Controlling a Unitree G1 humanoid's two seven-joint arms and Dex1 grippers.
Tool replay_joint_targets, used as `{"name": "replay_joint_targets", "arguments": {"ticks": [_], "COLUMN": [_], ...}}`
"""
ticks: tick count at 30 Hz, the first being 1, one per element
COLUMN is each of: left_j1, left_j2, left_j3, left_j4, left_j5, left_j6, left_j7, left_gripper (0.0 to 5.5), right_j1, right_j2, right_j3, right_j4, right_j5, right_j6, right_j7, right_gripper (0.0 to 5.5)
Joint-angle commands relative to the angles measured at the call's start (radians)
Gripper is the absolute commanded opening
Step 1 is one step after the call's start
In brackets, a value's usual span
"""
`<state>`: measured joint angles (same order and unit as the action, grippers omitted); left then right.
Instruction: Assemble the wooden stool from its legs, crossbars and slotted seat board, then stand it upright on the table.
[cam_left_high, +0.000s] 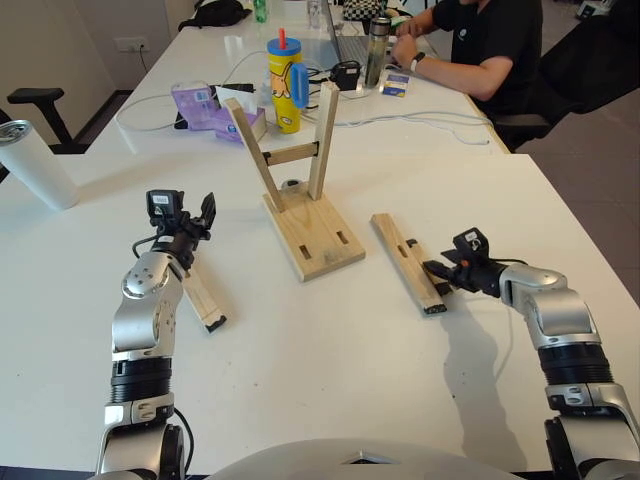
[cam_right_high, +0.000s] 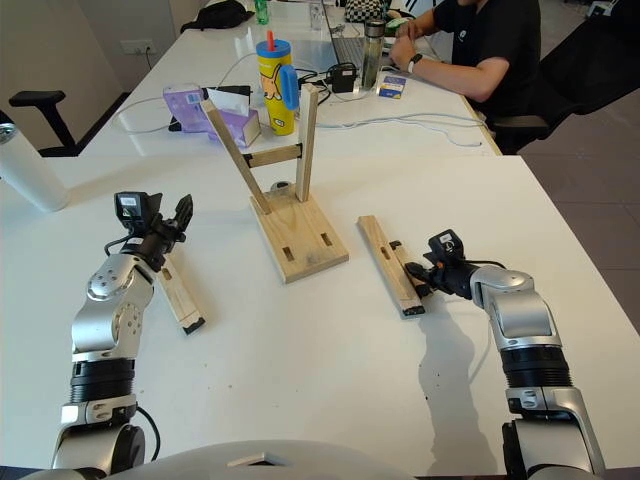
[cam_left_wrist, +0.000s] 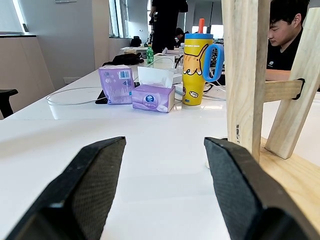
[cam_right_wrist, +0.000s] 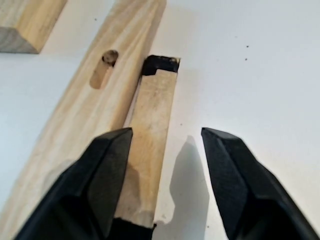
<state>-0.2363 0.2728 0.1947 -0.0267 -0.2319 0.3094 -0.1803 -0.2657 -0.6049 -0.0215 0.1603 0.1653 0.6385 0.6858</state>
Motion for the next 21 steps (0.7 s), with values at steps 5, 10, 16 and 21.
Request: {"name": "replay_joint_targets", "arguments": {"ticks": [5,10,16,21], "left_j1": [0.006,0.005,0.01,0.007], "left_j2": [-0.002,0.0,0.003,0.0], "left_j3": [-0.007,-0.01,-0.01,-0.013], "left_j4": [-0.019,-0.022,-0.026,-0.029], "left_j5": [0.004,0.004,0.005,0.004], "left_j6": [0.016,0.018,0.021,0.021], "left_j7": [-0.002,-0.003,-0.005,-0.006], "left_gripper": [2.94,2.94,2.94,2.94], "right_j1": [0.024,0.028,0.01,-0.036], "right_j2": [-0.011,0.0,0.009,0.022], "right_j3": [0.038,0.051,0.045,0.025], "right_j4": [-0.011,-0.003,0.005,0.056], "right_j5": [-0.014,-0.019,-0.017,-0.022], "right_j6": [0.034,0.048,0.064,0.041], "right_j7": [0.01,-0.007,-0.033,-0.083], "right_gripper": [2.57,2.03,1.31,1.31]}}
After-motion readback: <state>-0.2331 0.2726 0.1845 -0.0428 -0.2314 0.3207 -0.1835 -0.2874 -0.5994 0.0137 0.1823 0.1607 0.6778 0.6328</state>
